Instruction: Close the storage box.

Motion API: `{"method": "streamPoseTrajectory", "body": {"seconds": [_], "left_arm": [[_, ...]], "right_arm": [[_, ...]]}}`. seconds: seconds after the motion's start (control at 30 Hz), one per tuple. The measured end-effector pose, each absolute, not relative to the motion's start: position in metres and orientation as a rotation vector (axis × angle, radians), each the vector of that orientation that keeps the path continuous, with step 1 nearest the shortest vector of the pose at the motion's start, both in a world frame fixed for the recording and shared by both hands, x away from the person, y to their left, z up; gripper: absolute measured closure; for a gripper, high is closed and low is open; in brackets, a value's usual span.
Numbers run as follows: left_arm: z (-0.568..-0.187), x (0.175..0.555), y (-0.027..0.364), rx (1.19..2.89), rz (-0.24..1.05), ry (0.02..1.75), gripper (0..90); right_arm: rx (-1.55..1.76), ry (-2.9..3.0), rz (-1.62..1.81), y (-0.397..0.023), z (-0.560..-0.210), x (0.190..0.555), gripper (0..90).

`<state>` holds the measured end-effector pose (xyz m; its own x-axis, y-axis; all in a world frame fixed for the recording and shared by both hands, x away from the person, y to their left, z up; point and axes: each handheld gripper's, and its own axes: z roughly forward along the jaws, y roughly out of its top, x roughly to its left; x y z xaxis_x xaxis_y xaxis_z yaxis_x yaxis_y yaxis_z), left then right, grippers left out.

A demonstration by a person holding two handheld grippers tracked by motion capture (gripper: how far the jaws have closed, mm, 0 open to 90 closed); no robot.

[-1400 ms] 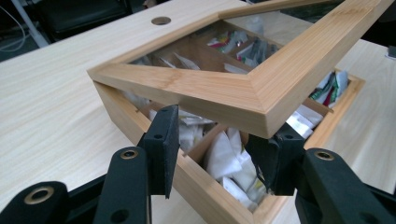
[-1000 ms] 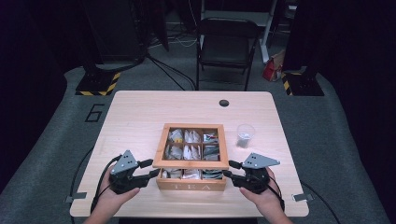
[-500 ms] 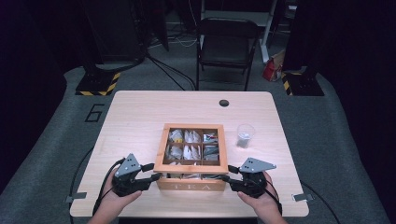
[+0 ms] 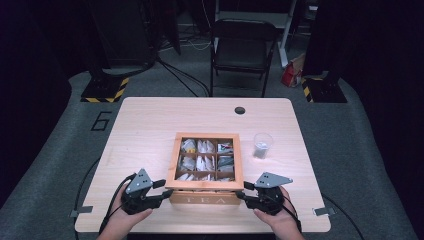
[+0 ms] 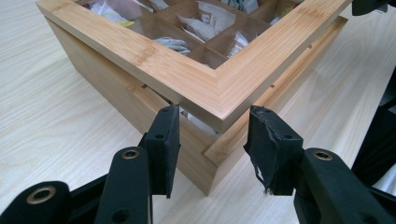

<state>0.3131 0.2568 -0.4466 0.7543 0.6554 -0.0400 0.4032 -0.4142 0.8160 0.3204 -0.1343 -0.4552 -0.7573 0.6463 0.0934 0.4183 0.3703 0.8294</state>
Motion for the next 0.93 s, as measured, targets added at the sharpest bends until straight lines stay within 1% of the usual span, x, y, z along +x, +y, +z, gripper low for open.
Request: {"method": "streamPoseTrajectory", "body": {"seconds": [0.03,0.13,0.2,0.3,0.37,0.47,0.67,0.83,0.93], "left_arm": [[-0.446,0.313,0.258,2.050,0.368,0.791,54.3],[-0.442,0.313,0.259,2.024,0.331,0.783,56.4],[-0.442,0.312,0.256,2.034,0.350,0.768,56.3],[-0.442,0.313,0.255,2.038,0.343,0.774,55.2],[-0.441,0.313,0.257,2.034,0.334,0.778,53.4],[-0.441,0.315,0.259,2.020,0.350,0.790,52.8],[-0.441,0.317,0.264,2.013,0.354,0.813,51.0],[-0.443,0.321,0.268,1.991,0.361,0.843,46.0],[-0.443,0.322,0.271,1.990,0.362,0.853,45.6]], "right_arm": [[0.953,2.387,1.333,-0.134,-0.455,0.320,57.2],[0.968,2.417,1.289,-0.133,-0.458,0.319,55.8],[0.965,2.439,1.252,-0.132,-0.461,0.319,55.5],[0.984,2.447,1.240,-0.134,-0.464,0.317,54.3],[0.991,2.422,1.307,-0.138,-0.460,0.316,54.4],[0.976,2.401,1.326,-0.140,-0.454,0.315,54.3],[0.979,2.404,1.330,-0.137,-0.457,0.318,52.8],[1.003,2.368,1.368,-0.140,-0.456,0.319,46.4],[1.019,2.354,1.382,-0.145,-0.456,0.321,44.4]]}}
